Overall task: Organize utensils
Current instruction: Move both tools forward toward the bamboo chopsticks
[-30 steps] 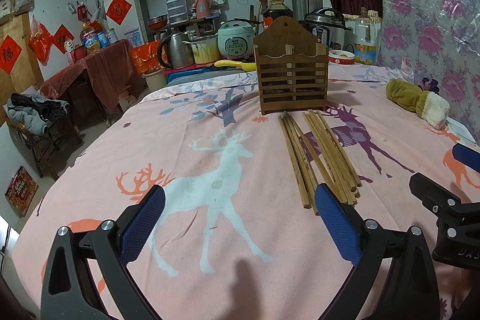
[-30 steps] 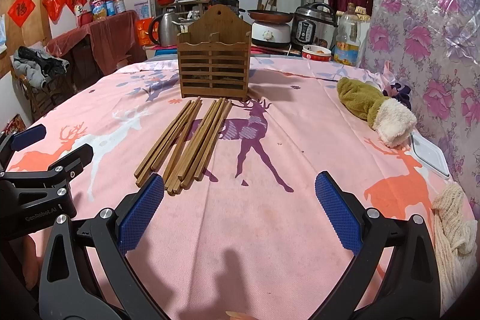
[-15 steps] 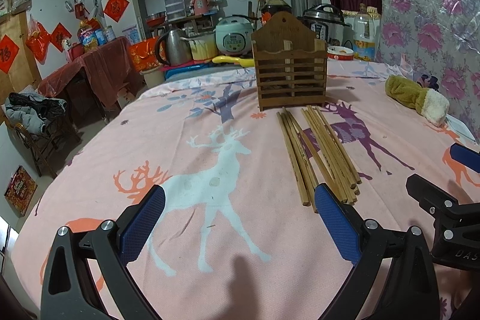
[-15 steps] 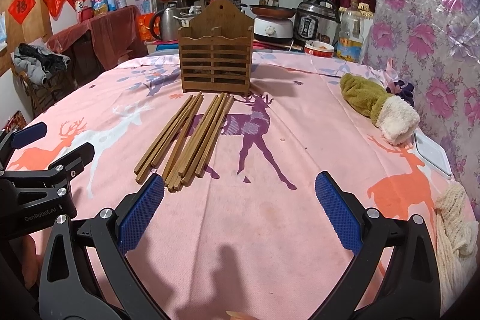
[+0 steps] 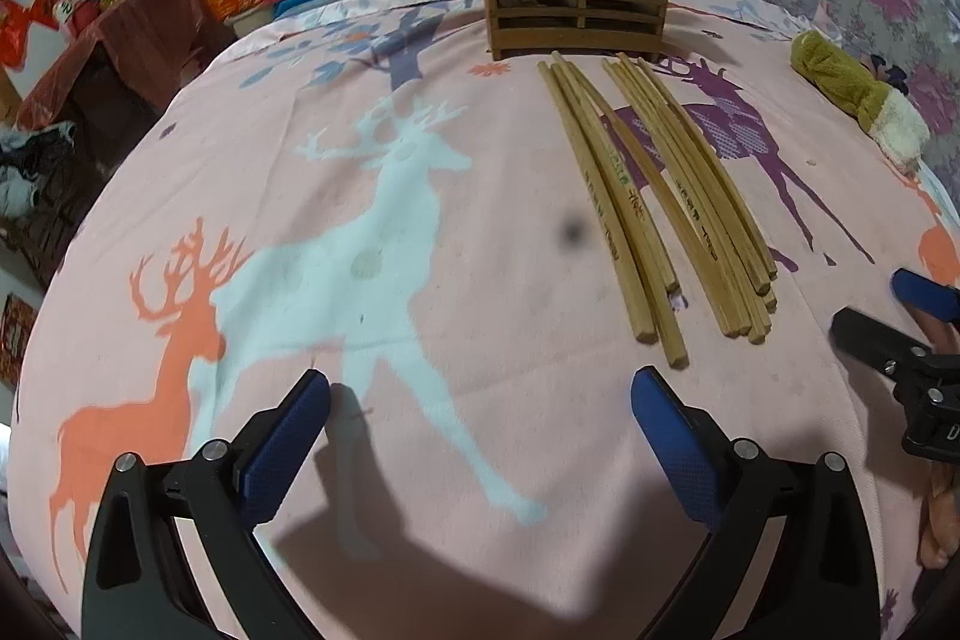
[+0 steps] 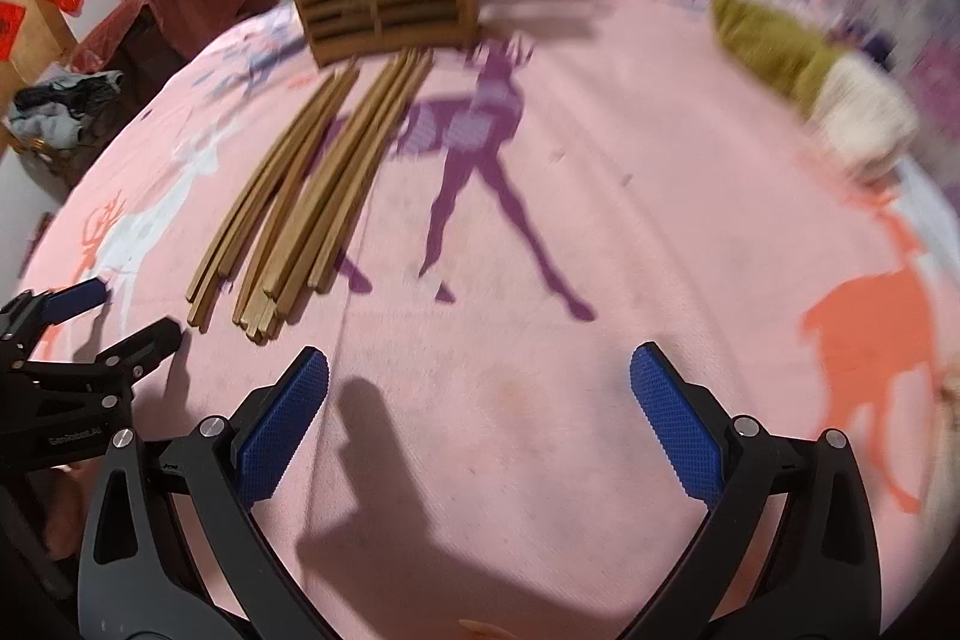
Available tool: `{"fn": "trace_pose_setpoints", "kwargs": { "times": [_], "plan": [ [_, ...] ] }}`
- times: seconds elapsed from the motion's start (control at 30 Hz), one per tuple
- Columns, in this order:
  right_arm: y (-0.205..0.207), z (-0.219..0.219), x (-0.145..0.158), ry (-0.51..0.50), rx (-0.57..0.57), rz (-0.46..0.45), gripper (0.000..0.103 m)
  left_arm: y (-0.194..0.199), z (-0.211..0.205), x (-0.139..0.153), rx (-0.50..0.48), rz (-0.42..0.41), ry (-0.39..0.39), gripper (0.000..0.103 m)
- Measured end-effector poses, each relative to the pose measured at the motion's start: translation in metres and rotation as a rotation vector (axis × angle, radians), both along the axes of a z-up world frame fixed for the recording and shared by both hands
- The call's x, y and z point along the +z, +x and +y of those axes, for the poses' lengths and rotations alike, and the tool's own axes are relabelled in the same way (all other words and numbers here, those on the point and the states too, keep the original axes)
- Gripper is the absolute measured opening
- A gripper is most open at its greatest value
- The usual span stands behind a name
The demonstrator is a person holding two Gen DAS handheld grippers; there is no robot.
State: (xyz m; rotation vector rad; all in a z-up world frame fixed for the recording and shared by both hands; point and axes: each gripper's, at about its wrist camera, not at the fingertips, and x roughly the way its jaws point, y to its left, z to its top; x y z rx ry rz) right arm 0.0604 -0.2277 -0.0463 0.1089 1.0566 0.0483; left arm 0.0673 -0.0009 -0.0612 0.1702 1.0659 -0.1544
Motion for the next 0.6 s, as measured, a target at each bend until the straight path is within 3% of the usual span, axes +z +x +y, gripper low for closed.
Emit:
{"fn": "trace_pose_setpoints", "kwargs": {
  "times": [0.1,0.2,0.37,0.5,0.6],
  "plan": [
    [0.006,0.006,-0.005,-0.121,0.038,-0.004,0.097,0.003,0.0,-0.002,-0.019,-0.004,-0.012,0.099],
    [0.01,-0.003,-0.007,-0.072,0.089,-0.002,0.098,0.012,0.005,-0.002,-0.052,0.017,-0.054,0.099],
    [0.008,-0.004,-0.006,-0.07,0.104,-0.001,0.098,0.019,0.006,-0.002,-0.148,0.025,-0.069,0.099],
    [0.01,-0.002,-0.006,-0.075,0.105,-0.001,0.098,0.029,0.002,-0.001,-0.157,0.046,-0.072,0.098],
    [0.01,-0.003,-0.006,-0.075,0.105,-0.001,0.098,0.027,0.001,0.002,-0.19,0.061,-0.121,0.098]
  ]
}}
